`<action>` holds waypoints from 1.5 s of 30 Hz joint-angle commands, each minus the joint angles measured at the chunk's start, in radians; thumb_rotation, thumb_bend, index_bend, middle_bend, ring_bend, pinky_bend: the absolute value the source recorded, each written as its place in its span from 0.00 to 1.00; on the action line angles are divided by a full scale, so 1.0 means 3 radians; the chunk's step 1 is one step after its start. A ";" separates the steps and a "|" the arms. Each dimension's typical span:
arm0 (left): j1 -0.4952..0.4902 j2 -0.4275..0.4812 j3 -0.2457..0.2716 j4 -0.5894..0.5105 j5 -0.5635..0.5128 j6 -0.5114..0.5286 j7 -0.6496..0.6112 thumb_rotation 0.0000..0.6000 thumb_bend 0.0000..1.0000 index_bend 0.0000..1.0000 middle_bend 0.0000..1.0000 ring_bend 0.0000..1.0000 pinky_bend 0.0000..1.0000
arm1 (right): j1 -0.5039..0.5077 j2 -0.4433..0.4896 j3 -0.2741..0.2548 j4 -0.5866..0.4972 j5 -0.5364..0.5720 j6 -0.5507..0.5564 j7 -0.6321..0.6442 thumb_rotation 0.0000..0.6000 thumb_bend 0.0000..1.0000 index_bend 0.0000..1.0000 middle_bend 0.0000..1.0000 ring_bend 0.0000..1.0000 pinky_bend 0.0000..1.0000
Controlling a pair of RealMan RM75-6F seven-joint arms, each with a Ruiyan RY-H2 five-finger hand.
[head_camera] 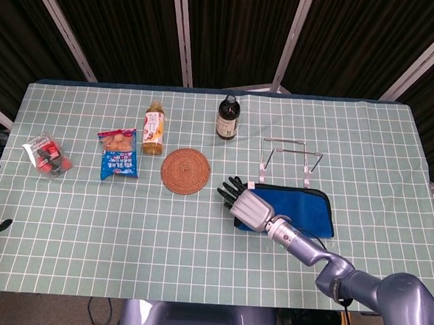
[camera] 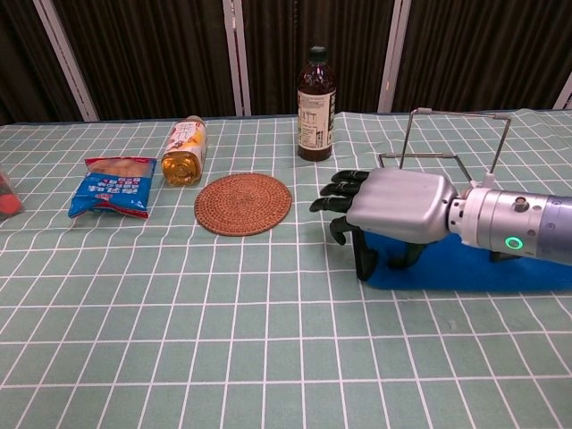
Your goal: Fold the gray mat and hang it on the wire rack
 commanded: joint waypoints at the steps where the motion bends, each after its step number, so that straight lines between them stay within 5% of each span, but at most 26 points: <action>1: -0.0001 0.0000 -0.0001 0.0003 -0.0006 -0.0004 -0.0004 1.00 0.00 0.00 0.00 0.00 0.00 | 0.0008 -0.0018 -0.0015 0.0021 0.0005 -0.0010 -0.0003 1.00 0.09 0.35 0.05 0.00 0.00; 45: -0.0030 -0.0016 0.0011 0.0015 -0.0036 -0.0026 0.0028 1.00 0.00 0.00 0.00 0.00 0.00 | -0.0011 -0.0032 -0.0135 0.0149 0.0018 0.0086 0.0107 1.00 0.20 0.46 0.05 0.00 0.00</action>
